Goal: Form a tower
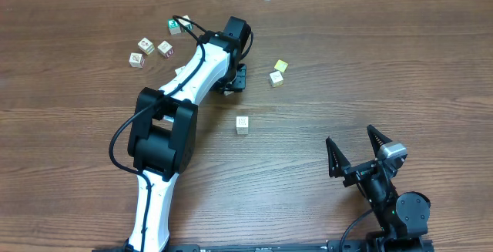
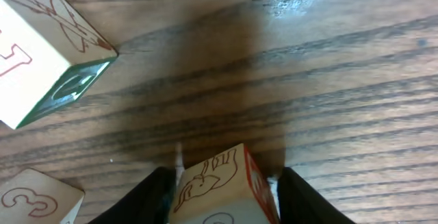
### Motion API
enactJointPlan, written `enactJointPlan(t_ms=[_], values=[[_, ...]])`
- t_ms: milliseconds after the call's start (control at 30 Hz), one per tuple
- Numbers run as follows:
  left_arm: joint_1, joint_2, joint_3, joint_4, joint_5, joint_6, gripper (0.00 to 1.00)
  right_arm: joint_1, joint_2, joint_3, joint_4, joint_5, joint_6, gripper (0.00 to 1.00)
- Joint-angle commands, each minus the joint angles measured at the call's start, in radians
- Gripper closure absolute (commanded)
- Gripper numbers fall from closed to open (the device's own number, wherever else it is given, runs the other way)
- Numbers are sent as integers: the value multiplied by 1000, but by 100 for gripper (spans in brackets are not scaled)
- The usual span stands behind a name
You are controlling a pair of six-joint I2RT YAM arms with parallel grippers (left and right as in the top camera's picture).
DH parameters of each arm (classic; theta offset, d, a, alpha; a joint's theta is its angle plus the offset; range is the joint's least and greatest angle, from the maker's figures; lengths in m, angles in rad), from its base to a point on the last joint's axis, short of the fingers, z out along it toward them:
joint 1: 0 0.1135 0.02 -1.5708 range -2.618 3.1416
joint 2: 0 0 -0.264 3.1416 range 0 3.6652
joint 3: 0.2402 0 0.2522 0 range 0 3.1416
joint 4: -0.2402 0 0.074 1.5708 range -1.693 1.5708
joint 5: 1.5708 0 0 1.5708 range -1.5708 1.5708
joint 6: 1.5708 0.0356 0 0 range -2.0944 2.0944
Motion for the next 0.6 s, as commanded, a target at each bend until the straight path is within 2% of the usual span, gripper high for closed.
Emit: enactJointPlan(t_ms=[0,133,200,333,433,567], values=[[0,11,-8,0,8,15,51,-5,-9,-10,5,0,2,0],[0,11,-8,3,7,15,51,-5,-9,-10,5,0,2,0],[0,11,-8,2,7,7,57,-5,-9,-10,5,0,2,0],[0,11,-8,-12,6,-90,69,-5,-9,-11,5,0,2,0],[0,11,-8,-12,4,-145,65,-5,-9,-10,5,0,2,0],[0,11,-8,-3,4,-162,62,-5,-9,-10,5,0,2,0]])
